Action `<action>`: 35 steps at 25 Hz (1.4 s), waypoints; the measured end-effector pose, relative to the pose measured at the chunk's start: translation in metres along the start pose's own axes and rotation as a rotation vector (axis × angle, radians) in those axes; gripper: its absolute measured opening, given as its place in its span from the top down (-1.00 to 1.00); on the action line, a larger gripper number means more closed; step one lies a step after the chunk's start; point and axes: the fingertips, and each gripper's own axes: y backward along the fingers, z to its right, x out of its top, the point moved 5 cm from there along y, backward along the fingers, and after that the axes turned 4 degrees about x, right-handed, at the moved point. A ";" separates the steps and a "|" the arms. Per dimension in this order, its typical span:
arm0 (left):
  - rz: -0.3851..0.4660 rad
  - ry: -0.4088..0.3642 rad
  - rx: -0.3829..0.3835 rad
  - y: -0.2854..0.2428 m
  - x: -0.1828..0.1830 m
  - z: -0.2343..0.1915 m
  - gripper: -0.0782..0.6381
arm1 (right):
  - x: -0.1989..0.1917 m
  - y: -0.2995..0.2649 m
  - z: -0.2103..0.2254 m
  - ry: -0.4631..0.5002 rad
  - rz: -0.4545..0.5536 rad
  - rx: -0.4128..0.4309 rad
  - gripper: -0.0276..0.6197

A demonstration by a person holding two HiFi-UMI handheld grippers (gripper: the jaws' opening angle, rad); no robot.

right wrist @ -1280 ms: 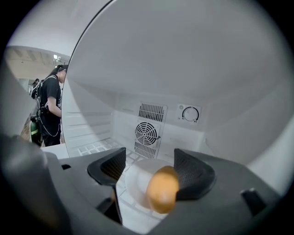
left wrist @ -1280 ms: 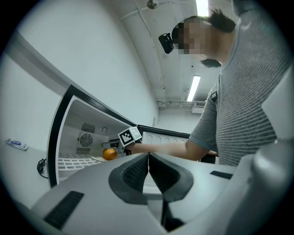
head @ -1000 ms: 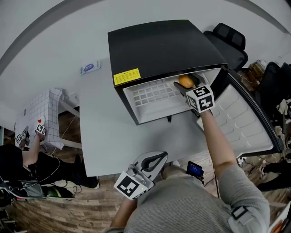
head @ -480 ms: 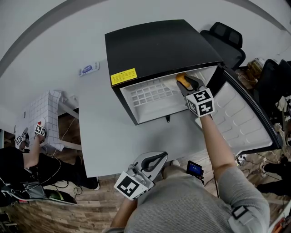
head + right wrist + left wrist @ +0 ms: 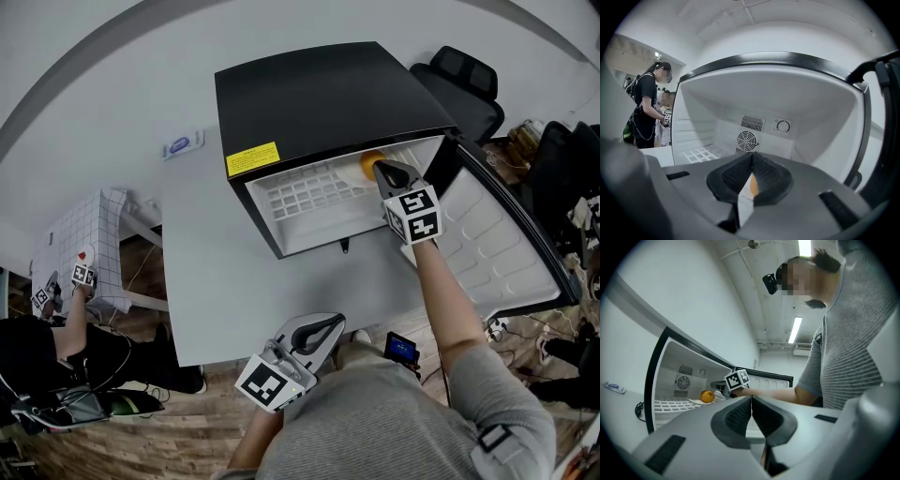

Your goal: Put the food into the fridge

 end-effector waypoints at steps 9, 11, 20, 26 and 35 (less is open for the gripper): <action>0.005 -0.005 0.002 -0.001 0.001 0.001 0.75 | -0.004 0.009 -0.004 -0.015 -0.002 0.017 0.88; 0.004 -0.006 0.002 -0.001 0.001 0.001 0.75 | -0.005 0.012 -0.005 -0.017 -0.002 0.019 0.88; 0.009 -0.014 -0.003 -0.003 0.003 0.002 0.75 | -0.004 0.034 -0.011 -0.042 0.026 0.012 0.88; 0.010 -0.021 -0.009 -0.003 0.001 0.002 0.75 | -0.005 0.055 -0.015 -0.074 0.051 -0.006 0.88; -0.009 -0.028 -0.014 0.000 -0.002 0.005 0.75 | -0.007 0.082 -0.025 -0.107 0.075 -0.010 0.88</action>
